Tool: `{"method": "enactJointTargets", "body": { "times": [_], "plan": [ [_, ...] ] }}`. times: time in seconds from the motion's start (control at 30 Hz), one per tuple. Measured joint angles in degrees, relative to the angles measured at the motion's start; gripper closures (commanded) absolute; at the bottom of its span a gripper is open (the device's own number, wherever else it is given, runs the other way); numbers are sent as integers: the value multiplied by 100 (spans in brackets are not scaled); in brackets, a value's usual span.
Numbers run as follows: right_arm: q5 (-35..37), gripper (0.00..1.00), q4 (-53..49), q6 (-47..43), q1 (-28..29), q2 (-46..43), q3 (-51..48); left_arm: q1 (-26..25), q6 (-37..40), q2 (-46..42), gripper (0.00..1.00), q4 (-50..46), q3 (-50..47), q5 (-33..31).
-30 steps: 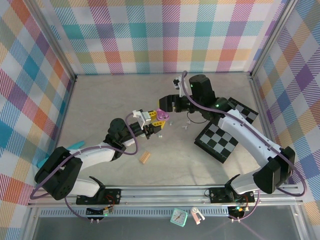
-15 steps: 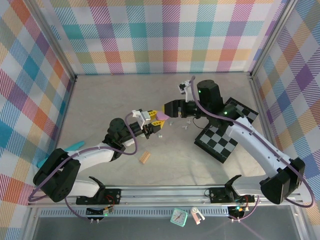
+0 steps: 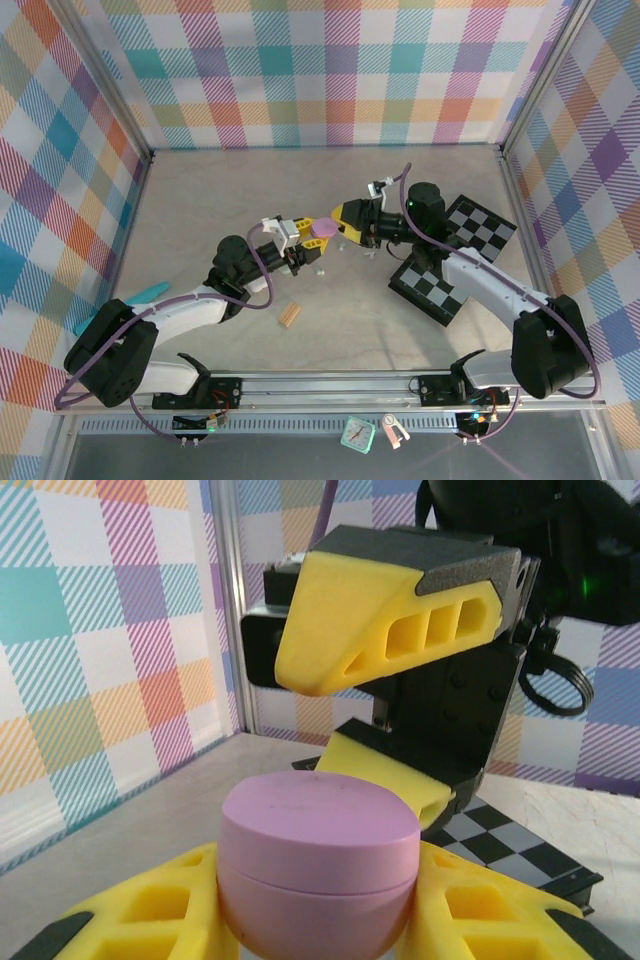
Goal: Insert wireless bluetooth earbuds into charging case
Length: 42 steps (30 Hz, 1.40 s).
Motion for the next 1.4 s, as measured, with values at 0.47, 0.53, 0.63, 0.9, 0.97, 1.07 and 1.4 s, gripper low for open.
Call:
{"method": "enactJointTargets", "body": {
  "times": [0.47,0.53,0.63,0.9,0.97,1.07,1.4],
  "plan": [
    [-295,62,1364,1161,179,450,-28,0,-153,238,75,533,136,-109],
    [-293,69,1425,1226,173,461,-28,0,-175,258,75,586,146,-127],
    [-286,76,1488,1261,166,470,-28,0,-192,262,74,627,151,-155],
    [-109,80,966,887,164,461,24,0,-59,260,31,372,144,-229],
    [37,81,496,568,153,448,116,0,24,216,23,205,103,-289],
    [354,82,-269,22,85,437,352,2,133,-2,17,-138,-70,-374],
    [1502,80,-1958,-1749,-92,1519,1812,7,378,-1322,0,-2184,-481,-839]
  ]
}}
